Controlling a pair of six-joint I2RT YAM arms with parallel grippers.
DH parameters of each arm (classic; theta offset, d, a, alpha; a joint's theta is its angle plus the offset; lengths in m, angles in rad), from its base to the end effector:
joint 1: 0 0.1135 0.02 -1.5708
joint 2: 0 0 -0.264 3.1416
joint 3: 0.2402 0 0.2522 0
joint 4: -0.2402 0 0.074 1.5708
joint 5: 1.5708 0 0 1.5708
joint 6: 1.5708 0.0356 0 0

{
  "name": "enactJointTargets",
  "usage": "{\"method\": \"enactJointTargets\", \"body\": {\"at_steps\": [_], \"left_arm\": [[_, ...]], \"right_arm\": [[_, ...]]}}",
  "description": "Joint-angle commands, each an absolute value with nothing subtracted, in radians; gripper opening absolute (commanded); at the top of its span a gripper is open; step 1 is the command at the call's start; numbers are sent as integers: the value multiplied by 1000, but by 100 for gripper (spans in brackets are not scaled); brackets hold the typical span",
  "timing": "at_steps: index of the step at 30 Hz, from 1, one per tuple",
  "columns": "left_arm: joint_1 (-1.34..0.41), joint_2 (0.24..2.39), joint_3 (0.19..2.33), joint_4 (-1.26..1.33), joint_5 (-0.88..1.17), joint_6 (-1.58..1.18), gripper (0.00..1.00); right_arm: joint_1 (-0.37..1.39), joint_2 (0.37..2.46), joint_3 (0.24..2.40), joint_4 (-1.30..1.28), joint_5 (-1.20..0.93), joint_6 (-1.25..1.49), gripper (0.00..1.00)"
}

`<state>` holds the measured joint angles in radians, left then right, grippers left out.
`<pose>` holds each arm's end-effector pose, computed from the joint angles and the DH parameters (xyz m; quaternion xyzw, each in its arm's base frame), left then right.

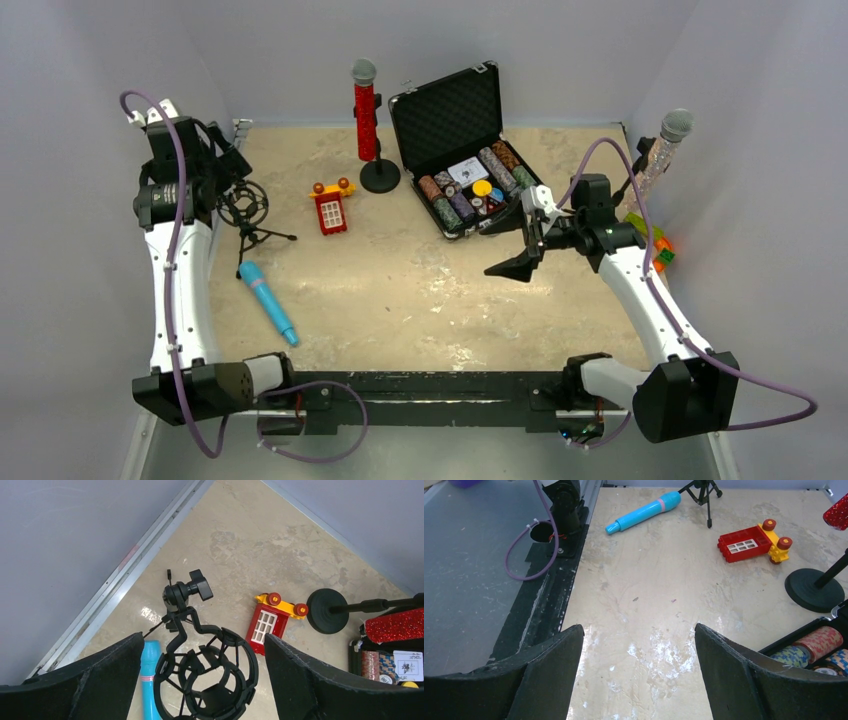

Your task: Attach the microphones to the stand

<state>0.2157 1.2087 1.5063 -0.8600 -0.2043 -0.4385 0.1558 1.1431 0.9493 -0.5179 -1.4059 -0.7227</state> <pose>0.2282 0.0574 0.4315 -0.3265 0.8090 0.0353 0.4875 0.2147 0.0693 0.3133 -0.5386 0.5133 0.4754 0.4694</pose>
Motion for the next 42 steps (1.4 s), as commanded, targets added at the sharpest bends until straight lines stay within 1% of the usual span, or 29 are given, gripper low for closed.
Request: {"method": "enactJointTargets", "body": {"at_steps": [1, 3, 5, 11, 12, 13, 15, 19, 22, 25, 28, 29, 32, 34, 37, 42], "left_arm": [[233, 1240, 1506, -786, -202, -453, 91], [243, 1260, 1510, -785, -196, -451, 88], [250, 1275, 1507, -781, -192, -447, 81], [259, 1313, 1490, -768, -188, -433, 72], [260, 1319, 1488, -766, -185, -433, 67], [260, 1322, 1487, -765, -183, -431, 59], [261, 1328, 1486, -768, -185, -427, 47], [261, 1330, 1486, -774, -195, -411, 37], [261, 1328, 1485, -777, -197, -399, 35], [261, 1323, 1485, -775, -184, -385, 29], [261, 1323, 1492, -773, -170, -364, 28], [261, 1324, 1493, -774, -166, -357, 26], [261, 1321, 1501, -776, -140, -336, 15], [261, 1306, 1511, -780, -114, -329, 10], [261, 1276, 1539, -802, -71, -328, 7], [260, 1210, 1544, -841, 27, -335, 5]], "right_arm": [[150, 1143, 999, -576, -1433, -785, 85], [150, 1143, 998, -577, -1434, -788, 85], [150, 1141, 997, -578, -1433, -790, 85], [150, 1139, 998, -580, -1434, -793, 85], [150, 1138, 997, -580, -1434, -793, 85], [150, 1138, 997, -581, -1433, -793, 85], [151, 1137, 997, -581, -1430, -795, 85], [150, 1136, 997, -581, -1430, -797, 85], [150, 1137, 999, -583, -1431, -797, 85], [150, 1135, 999, -584, -1430, -798, 85], [150, 1135, 999, -584, -1430, -798, 85], [150, 1135, 1000, -585, -1429, -798, 85], [150, 1135, 1000, -586, -1430, -799, 85], [150, 1135, 1000, -586, -1430, -800, 85], [150, 1137, 1000, -586, -1430, -799, 85], [150, 1137, 1000, -586, -1430, -801, 85]]}}
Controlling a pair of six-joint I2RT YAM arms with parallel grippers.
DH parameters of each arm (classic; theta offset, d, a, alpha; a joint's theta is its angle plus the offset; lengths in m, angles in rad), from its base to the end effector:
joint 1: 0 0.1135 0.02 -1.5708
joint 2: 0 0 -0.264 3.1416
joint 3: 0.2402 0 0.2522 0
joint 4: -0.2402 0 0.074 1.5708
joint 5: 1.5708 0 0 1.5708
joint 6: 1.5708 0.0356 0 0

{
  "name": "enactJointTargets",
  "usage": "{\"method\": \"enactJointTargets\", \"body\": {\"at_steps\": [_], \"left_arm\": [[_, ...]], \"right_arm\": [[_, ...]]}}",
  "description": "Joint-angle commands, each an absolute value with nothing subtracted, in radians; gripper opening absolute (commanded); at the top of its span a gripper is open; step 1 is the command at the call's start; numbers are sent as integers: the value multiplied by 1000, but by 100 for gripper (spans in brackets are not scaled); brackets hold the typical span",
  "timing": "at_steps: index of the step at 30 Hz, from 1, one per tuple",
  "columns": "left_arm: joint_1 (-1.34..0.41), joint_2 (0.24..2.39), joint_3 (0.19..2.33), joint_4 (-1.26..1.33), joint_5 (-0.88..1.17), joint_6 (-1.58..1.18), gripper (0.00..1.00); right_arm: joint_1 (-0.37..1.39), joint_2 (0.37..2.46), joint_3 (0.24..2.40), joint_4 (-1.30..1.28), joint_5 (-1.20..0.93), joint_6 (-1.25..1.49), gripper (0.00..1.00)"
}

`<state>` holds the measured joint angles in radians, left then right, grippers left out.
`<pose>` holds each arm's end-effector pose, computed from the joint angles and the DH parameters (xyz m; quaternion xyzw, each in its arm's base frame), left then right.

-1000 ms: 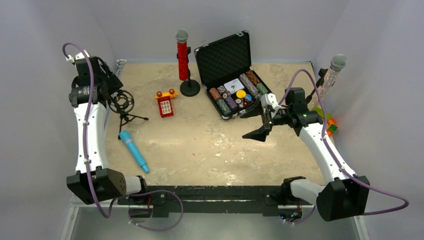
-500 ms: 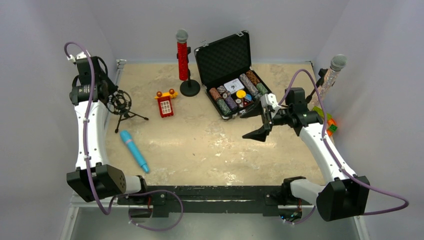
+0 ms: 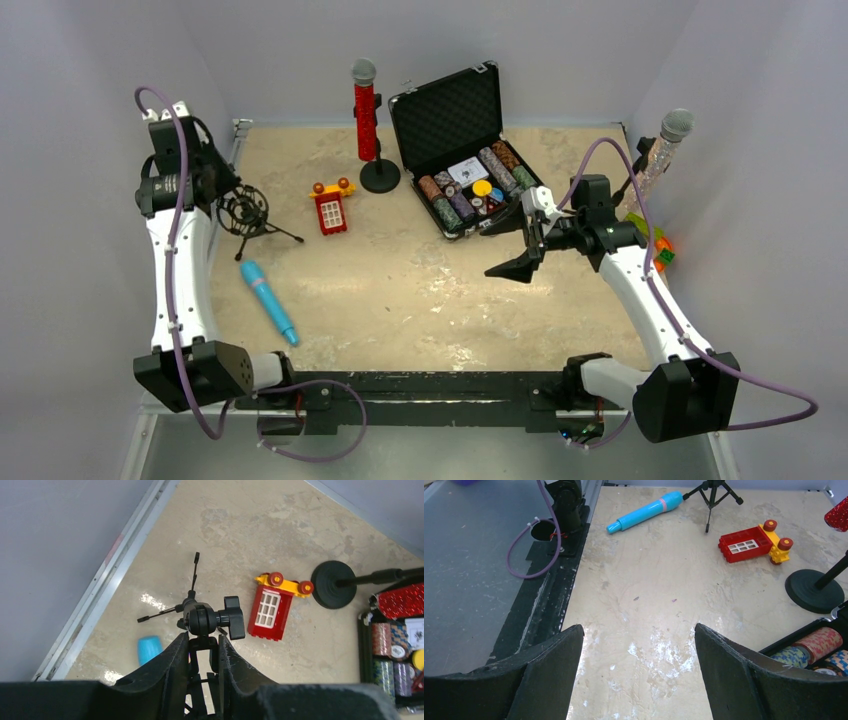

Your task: Attach the microphones to the stand

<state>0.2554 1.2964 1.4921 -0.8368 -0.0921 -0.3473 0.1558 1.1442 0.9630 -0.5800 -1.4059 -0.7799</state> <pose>0.2554 0.0701 0.4087 -0.2847 0.8466 0.0205 0.4492 0.2122 0.0689 0.3136 -0.5435 0.5111 0.4733 0.4684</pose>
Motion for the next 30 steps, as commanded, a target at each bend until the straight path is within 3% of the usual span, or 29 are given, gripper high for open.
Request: {"method": "enactJointTargets", "body": {"at_steps": [1, 12, 18, 30], "left_arm": [[259, 1198, 1541, -849, 52, -337, 5], [184, 1072, 1525, -935, 330, -348, 3], [-19, 1085, 1559, -898, 423, -332, 2], [-487, 1383, 1797, -830, 362, -179, 2]], "right_arm": [[150, 1137, 1000, -586, -1430, -801, 85], [150, 1138, 1003, -590, -1424, -802, 85], [148, 1139, 1006, -600, -1423, -807, 85], [127, 1141, 1005, -601, -1425, -808, 85]]}}
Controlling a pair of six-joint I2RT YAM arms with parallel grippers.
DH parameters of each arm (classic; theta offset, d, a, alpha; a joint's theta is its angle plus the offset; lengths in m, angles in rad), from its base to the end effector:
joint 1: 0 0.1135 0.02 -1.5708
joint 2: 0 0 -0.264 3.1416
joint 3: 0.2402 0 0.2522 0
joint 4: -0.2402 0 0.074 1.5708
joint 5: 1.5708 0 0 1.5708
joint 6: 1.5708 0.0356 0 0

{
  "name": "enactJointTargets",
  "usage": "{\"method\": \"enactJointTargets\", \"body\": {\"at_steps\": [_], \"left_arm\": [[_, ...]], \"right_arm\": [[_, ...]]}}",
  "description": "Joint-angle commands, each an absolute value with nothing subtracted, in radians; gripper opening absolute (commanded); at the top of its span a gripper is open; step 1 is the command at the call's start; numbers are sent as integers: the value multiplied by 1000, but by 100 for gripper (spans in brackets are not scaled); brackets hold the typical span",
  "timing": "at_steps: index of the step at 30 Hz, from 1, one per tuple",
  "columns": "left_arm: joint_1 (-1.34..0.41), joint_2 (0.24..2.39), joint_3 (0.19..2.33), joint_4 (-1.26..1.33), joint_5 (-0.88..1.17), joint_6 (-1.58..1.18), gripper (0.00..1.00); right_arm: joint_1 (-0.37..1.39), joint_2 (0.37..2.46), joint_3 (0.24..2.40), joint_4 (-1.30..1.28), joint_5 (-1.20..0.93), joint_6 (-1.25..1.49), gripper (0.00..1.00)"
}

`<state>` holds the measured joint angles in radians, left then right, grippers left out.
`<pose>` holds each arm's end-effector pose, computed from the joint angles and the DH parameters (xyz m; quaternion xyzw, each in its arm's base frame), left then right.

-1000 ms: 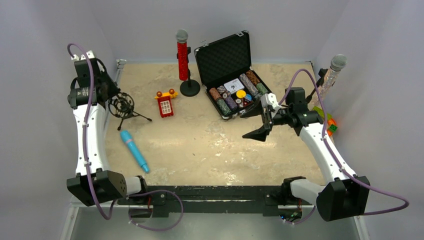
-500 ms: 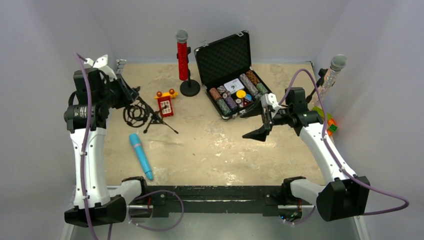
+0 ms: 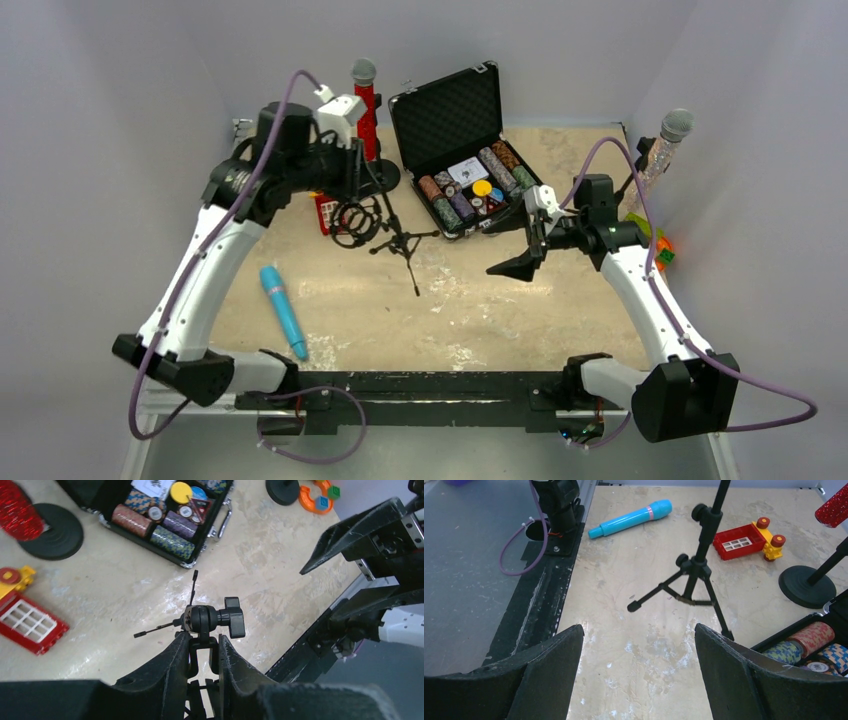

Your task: Attach the microphones to the stand

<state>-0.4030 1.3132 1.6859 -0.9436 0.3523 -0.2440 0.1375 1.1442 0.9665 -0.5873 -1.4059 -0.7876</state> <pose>0.2246 -0.1091 0.4558 0.1524 0.8546 -0.2958 0.3986 0.2132 0.0649 0.3143 -0.5400 0.5150 0.4680 0.4734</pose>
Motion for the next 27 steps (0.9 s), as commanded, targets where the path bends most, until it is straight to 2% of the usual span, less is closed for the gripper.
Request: {"method": "enactJointTargets", "body": {"at_steps": [1, 9, 20, 22, 27], "left_arm": [[-511, 1413, 1823, -830, 361, -161, 2], [-661, 1624, 2035, -951, 324, -29, 2], [-715, 1703, 2057, -1016, 381, 26, 6], [-720, 1713, 2057, -1018, 372, 24, 12], [-723, 1703, 2060, -1019, 366, 9, 43]], "right_arm": [[125, 1142, 1005, -601, -1424, -809, 85], [109, 1143, 1003, -601, -1425, -811, 85], [100, 1149, 1003, -601, -1419, -812, 85], [98, 1147, 1003, -601, -1419, -811, 85], [93, 1147, 1003, -600, -1420, -812, 85]]}}
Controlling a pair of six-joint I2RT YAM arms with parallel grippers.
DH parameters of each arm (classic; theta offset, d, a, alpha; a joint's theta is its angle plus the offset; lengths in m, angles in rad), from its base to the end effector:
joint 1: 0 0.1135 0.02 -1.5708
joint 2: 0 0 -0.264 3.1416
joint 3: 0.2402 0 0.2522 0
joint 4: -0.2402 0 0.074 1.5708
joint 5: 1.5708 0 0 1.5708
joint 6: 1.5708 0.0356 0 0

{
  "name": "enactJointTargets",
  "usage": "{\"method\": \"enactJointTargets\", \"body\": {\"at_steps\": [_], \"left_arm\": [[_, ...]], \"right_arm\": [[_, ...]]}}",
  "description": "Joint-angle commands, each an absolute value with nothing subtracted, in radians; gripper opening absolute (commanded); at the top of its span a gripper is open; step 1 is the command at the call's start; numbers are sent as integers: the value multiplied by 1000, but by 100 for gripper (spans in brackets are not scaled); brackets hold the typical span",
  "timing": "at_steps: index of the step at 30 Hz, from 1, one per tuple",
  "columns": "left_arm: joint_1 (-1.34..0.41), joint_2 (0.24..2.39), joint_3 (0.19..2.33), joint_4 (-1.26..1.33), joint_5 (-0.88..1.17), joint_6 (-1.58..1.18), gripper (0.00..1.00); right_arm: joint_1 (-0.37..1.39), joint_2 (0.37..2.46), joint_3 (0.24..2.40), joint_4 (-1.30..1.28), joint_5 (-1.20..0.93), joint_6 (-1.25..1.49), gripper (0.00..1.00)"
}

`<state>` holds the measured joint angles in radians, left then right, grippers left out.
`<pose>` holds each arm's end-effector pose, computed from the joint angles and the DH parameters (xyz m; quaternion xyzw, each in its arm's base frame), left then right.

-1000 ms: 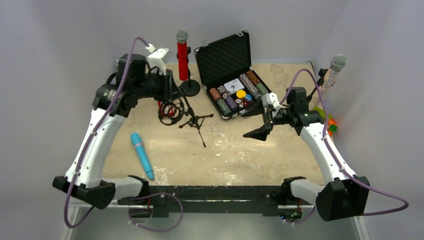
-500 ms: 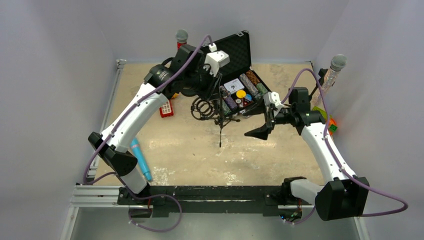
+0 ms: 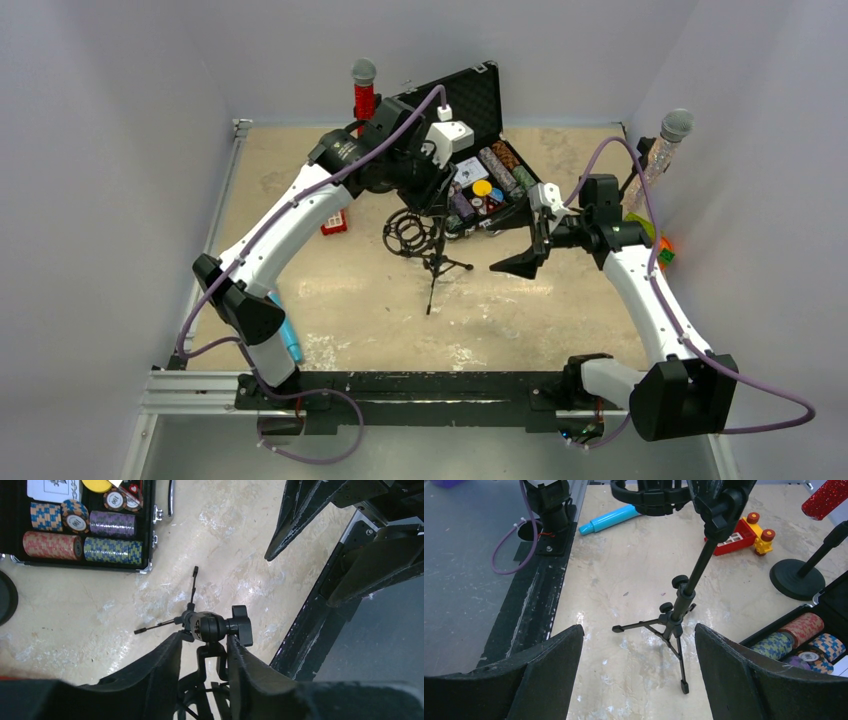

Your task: Attach the microphones to the stand

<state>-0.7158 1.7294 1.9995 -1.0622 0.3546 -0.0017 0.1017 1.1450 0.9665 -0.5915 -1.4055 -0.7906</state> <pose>0.2614 -0.2437 0.4209 0.3810 0.8298 -0.2840 0.2926 0.2153 0.0573 0.3139 -0.5305 0.5252 0.4598 0.4810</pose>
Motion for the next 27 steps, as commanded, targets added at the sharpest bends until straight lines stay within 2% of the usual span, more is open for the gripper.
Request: {"method": "enactJointTargets", "body": {"at_steps": [1, 6, 13, 19, 27], "left_arm": [[-723, 1696, 2057, -1019, 363, 9, 48], [-721, 1629, 2018, -999, 357, -26, 66], [-655, 1394, 1863, -895, 348, -84, 83], [-547, 1170, 1665, -836, 321, -111, 90], [-397, 993, 1232, -824, 18, -239, 94]], "right_arm": [[93, 1147, 1004, -600, -1420, -812, 85], [91, 1143, 1002, -601, -1420, -814, 85], [89, 1133, 1002, -601, -1422, -816, 85], [88, 1129, 1002, -603, -1420, -822, 85], [88, 1126, 1002, -606, -1419, -828, 85]]}}
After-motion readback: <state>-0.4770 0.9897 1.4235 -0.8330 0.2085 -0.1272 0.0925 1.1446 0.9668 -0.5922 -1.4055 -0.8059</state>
